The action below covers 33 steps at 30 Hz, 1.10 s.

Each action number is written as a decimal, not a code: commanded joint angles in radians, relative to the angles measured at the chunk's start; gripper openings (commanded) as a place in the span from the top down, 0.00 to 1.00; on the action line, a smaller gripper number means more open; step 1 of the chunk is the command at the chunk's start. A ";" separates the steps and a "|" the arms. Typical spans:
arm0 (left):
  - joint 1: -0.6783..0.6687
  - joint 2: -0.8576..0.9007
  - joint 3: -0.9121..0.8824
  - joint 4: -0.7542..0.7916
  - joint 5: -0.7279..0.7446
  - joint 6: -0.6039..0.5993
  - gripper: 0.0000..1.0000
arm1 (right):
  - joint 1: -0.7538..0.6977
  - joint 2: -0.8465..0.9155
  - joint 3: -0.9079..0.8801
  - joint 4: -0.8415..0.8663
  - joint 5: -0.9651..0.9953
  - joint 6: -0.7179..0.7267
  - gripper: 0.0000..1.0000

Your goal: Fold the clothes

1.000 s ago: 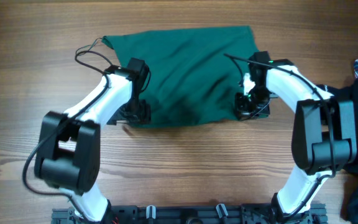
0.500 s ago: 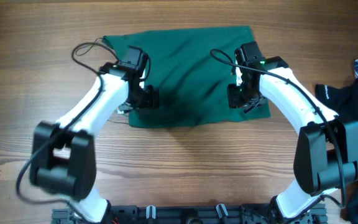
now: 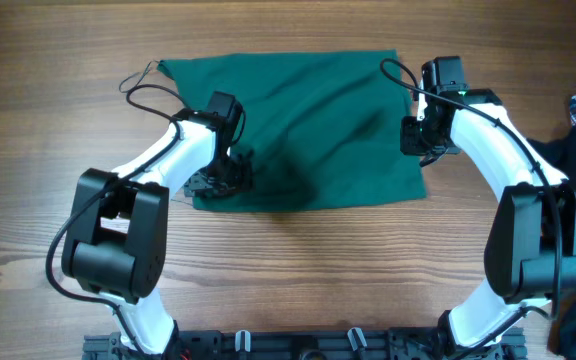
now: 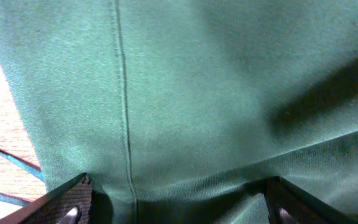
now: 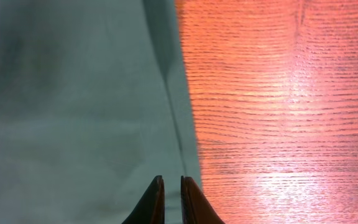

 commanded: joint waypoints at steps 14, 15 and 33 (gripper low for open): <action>0.139 0.064 -0.130 -0.023 -0.164 -0.005 0.14 | -0.008 0.048 -0.098 0.031 -0.330 -0.180 0.96; 0.139 0.064 -0.130 -0.021 -0.161 -0.005 0.14 | -0.007 0.051 -0.113 0.047 -0.315 -0.178 0.96; 0.139 0.041 -0.061 -0.061 -0.139 -0.002 0.00 | -0.007 0.050 -0.239 -0.104 -0.050 0.090 0.96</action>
